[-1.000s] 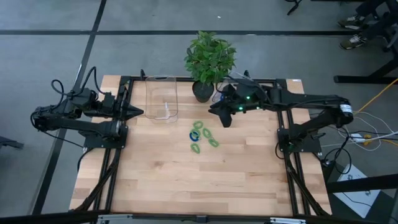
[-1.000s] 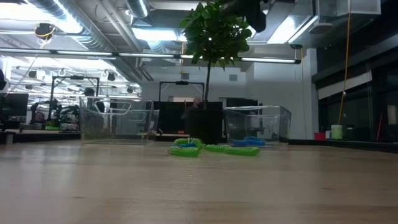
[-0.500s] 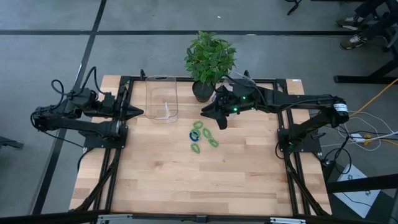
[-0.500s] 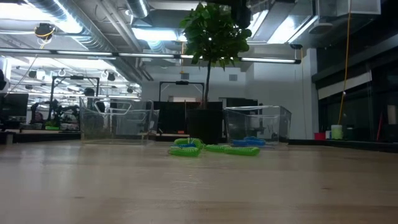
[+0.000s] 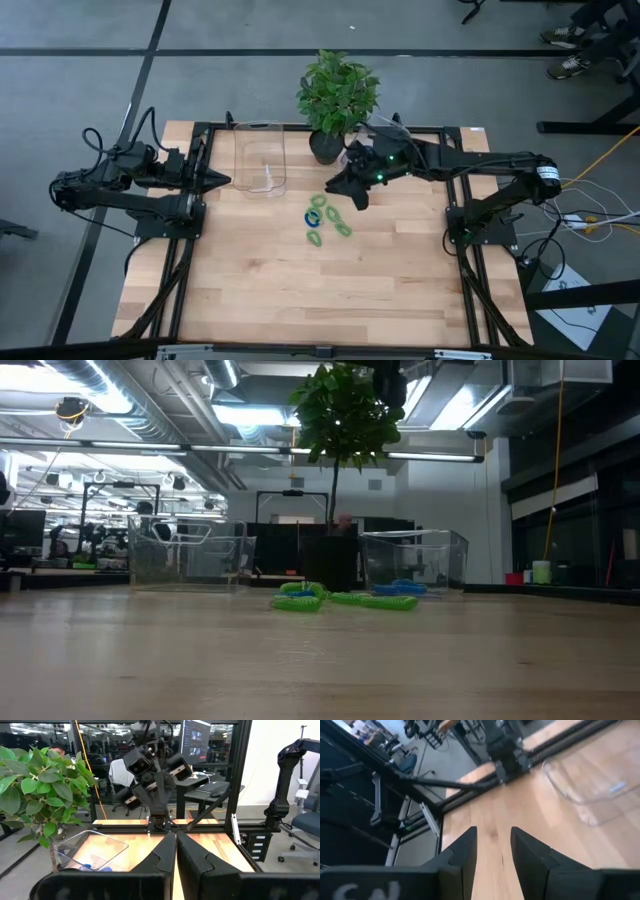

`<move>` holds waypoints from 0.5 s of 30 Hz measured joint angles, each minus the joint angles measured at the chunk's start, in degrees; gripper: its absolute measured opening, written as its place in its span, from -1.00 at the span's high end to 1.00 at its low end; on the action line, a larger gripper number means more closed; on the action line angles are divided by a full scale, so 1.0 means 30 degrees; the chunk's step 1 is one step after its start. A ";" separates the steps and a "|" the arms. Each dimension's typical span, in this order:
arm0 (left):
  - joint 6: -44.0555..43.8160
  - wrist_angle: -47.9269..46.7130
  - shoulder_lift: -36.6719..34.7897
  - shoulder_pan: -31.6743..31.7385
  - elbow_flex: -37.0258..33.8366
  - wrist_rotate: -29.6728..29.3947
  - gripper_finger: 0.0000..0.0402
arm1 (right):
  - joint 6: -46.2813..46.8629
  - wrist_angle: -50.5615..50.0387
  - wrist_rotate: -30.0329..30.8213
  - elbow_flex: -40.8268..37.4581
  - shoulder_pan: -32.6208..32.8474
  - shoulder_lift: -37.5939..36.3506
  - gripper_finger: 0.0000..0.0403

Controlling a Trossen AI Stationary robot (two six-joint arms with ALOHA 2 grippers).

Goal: Sort spring keychains
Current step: Put the blue spring keychain into the right transparent bin

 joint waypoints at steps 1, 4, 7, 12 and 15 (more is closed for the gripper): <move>-0.0002 0.0000 0.0000 0.0000 0.0005 0.0000 0.95 | 0.0135 -0.0290 -0.0021 0.0000 0.0000 0.0000 0.42; 0.0002 0.0000 0.0000 0.0000 0.0005 -0.0007 0.96 | 0.0148 -0.1534 -0.0045 0.0000 0.0007 0.0000 0.42; -0.0004 0.0000 0.0000 0.0000 0.0005 -0.0006 0.95 | 0.0036 -0.3035 -0.0022 0.0000 0.0007 0.0001 0.42; 0.0002 0.0000 0.0000 0.0000 0.0005 0.0000 0.94 | -0.0816 -0.4062 0.0615 0.0000 0.0066 0.0529 0.42; -0.0004 0.0000 0.0000 0.0007 0.0004 -0.0001 0.96 | -0.1728 -0.3983 0.1032 0.0000 0.0265 0.1173 0.42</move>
